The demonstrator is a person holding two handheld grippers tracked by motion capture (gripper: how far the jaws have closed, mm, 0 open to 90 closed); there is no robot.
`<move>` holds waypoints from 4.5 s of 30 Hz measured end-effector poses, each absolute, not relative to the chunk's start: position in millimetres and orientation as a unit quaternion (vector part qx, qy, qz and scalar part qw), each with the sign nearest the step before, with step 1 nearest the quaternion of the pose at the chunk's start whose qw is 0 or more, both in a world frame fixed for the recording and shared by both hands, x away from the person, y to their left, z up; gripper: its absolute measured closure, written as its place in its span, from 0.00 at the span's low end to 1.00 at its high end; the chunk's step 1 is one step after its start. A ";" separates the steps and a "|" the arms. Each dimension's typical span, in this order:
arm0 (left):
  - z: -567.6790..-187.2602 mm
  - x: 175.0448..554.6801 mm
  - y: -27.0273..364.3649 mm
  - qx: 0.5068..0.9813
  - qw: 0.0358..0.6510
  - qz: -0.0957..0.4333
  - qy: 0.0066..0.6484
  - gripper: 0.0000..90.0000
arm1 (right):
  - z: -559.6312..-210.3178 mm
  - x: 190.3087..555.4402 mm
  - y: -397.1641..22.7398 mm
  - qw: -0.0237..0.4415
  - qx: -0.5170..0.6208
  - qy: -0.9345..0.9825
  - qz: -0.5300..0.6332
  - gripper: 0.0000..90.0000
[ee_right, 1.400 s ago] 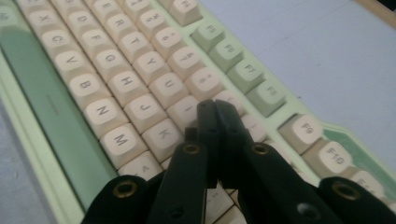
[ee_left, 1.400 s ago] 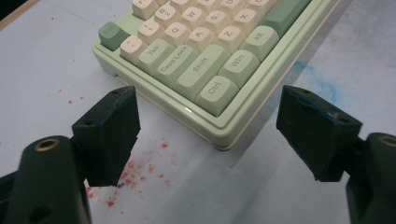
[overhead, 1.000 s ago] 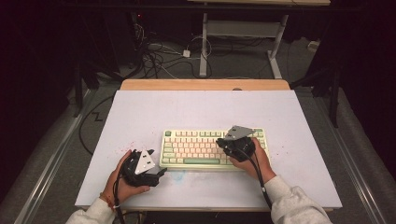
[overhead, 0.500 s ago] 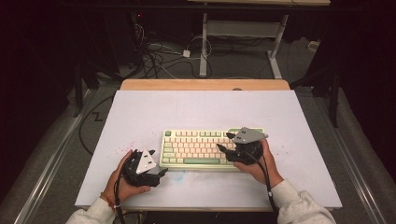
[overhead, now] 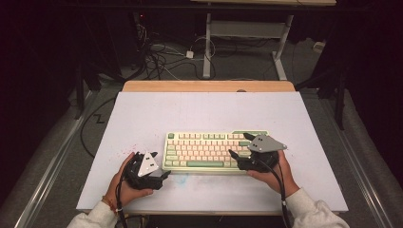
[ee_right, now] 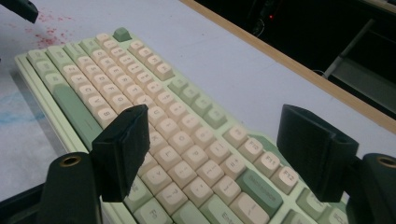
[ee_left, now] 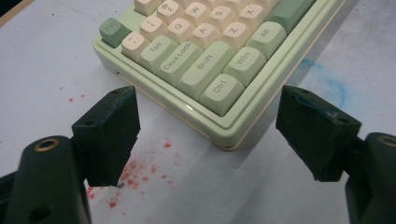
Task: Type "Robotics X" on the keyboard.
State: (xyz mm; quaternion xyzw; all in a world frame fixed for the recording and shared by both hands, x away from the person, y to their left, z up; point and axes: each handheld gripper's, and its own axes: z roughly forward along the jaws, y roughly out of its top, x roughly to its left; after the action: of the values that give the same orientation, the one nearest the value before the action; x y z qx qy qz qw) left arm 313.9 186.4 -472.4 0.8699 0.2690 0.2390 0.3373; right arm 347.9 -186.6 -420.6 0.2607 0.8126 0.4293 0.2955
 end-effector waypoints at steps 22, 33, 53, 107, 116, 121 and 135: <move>-462.2 318.1 186.3 0.864 0.338 0.223 0.299 0.64 | -433.4 308.9 -235.1 0.314 0.273 0.803 0.427 0.28; -449.5 332.9 172.3 0.870 0.357 0.184 0.285 0.98 | -448.3 296.8 -244.1 0.308 0.280 0.815 0.402 0.28; -432.7 369.8 105.1 0.894 0.335 0.170 0.244 0.98 | -454.3 298.1 -238.6 0.297 0.268 0.827 0.394 0.28; -429.6 388.0 78.4 0.898 0.342 0.181 0.210 0.85 | -456.6 299.7 -239.7 0.297 0.267 0.834 0.381 0.28; -430.7 381.4 82.6 0.888 0.358 0.197 0.214 0.56 | -456.0 299.4 -240.2 0.296 0.269 0.833 0.383 0.28; -430.1 376.5 83.3 0.881 0.368 0.208 0.211 0.38 | -455.2 299.6 -240.8 0.299 0.271 0.830 0.384 0.28; -430.9 358.3 97.0 0.872 0.376 0.250 0.191 0.21 | -454.8 299.9 -241.9 0.300 0.273 0.830 0.384 0.28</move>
State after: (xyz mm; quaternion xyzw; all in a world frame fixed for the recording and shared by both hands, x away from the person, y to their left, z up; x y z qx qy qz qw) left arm 358.3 97.0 -430.9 0.8716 0.1906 0.2499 0.3761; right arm 299.9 -241.9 -454.8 0.2730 0.8297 0.3836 0.2997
